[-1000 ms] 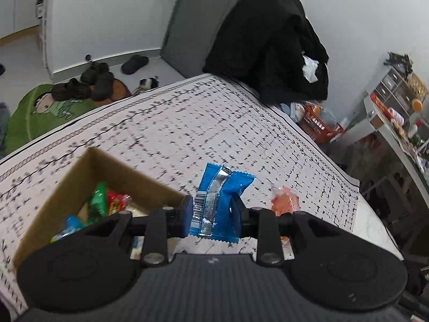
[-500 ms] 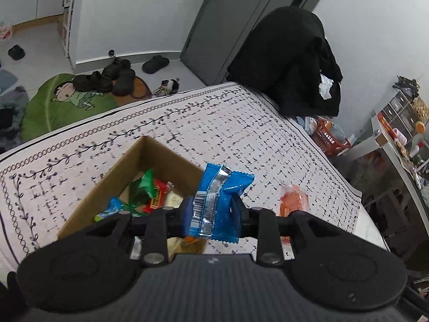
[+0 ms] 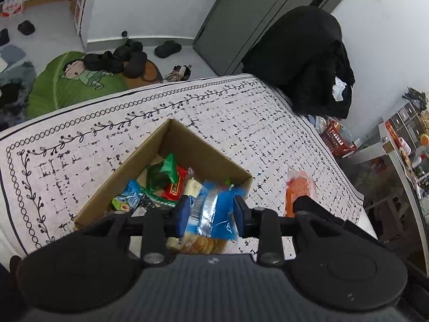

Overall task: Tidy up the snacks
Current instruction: 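Carry the blue pack and orange pack over the box, then open both grippers over the box to drop the blue and orange packs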

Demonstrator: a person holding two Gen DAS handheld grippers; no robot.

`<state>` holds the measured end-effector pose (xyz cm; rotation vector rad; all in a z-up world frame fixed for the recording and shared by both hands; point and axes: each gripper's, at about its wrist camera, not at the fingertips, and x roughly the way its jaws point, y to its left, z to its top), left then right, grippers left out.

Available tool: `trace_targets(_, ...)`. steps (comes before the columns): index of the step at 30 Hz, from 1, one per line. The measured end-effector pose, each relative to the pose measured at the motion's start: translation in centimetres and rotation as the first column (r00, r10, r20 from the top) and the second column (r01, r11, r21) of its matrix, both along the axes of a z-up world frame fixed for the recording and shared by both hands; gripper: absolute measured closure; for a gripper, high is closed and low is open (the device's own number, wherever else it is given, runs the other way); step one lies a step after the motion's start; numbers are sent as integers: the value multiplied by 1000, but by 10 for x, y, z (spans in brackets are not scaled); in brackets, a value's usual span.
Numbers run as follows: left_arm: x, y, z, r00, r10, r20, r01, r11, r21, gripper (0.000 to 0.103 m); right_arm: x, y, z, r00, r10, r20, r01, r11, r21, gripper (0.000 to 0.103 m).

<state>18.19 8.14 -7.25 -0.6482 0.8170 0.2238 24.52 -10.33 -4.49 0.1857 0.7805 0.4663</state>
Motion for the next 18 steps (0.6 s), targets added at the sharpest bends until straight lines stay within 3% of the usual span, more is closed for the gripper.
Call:
trace_targets(4, -3, 11, 1, 1000, 24, -6, -24, 1000, -1, 66, 0, 9, 1, 1000, 9, -4, -9, 1000, 2, 82)
trace_targets(18, -24, 40, 26, 998, 70, 6, -70, 997, 18, 31, -2, 25, 17, 999, 50, -22, -48, 994, 101, 79)
